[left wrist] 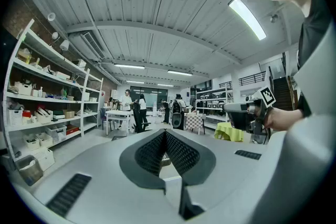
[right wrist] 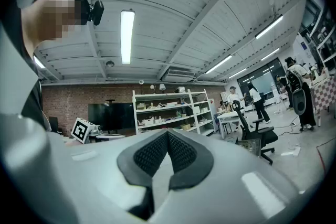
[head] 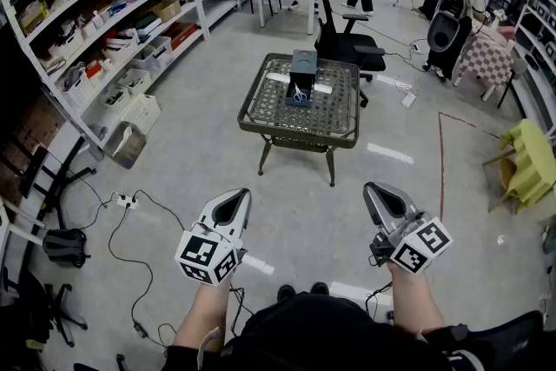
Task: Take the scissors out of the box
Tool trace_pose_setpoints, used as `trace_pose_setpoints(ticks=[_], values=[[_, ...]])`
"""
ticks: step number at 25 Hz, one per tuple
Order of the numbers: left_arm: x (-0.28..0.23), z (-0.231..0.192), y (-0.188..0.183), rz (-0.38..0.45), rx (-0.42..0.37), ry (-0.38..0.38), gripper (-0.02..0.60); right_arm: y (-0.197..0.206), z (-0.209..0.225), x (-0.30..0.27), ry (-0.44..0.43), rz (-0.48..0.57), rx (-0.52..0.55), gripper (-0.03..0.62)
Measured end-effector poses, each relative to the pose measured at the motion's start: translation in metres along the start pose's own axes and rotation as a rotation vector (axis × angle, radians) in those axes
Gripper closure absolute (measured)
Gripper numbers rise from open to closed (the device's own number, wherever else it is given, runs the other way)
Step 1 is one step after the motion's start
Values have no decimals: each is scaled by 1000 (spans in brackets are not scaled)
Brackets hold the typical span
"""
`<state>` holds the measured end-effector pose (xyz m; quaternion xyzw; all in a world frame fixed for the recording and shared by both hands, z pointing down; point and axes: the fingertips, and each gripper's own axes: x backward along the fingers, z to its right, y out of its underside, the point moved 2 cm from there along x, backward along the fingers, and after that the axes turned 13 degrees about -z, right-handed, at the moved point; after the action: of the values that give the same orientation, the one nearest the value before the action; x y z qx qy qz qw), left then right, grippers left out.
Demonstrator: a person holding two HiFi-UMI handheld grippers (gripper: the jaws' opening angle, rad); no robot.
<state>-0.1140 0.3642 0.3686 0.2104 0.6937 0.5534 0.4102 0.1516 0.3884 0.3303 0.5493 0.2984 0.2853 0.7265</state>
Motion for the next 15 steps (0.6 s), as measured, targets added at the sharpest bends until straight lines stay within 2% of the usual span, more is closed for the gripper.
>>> trace_pose_setpoints(ticks=[6, 15], values=[[-6, 13, -6, -6, -13, 14, 575, -1, 1, 3, -15, 2, -5, 586], [-30, 36, -7, -35, -14, 16, 575, -2, 27, 17, -30, 14, -10, 586]])
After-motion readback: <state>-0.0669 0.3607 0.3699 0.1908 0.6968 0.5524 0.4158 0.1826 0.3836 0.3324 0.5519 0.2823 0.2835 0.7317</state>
